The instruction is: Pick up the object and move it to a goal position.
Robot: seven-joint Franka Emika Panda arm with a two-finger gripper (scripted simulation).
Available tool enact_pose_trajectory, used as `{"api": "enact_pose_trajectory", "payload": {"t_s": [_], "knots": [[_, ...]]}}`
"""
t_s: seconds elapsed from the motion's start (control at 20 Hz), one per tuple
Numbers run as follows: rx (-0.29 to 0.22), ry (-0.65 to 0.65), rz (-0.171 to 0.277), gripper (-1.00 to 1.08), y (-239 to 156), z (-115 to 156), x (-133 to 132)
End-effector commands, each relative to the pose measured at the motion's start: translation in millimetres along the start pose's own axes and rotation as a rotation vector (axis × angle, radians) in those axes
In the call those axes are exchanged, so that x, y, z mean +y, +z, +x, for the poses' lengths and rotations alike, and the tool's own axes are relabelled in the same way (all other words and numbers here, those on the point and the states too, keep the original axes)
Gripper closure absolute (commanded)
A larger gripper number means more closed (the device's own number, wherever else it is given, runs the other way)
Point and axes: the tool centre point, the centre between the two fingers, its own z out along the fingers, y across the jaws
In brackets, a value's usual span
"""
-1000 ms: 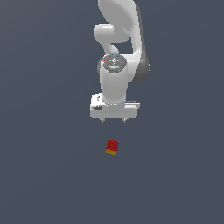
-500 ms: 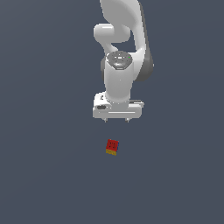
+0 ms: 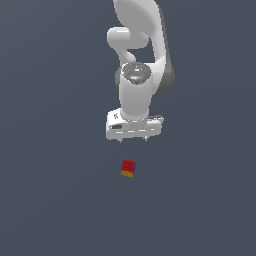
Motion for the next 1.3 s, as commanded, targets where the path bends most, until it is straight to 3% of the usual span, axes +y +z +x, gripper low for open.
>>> {"api": "enact_pose_trajectory", "payload": {"t_s": [0.0, 1.25], "knots": [[-0.001, -0.044, -0.002, -0.92, 3, 3, 1], [-0.011, -0.715, -0.008, -0.92, 48, 39, 13]]}}
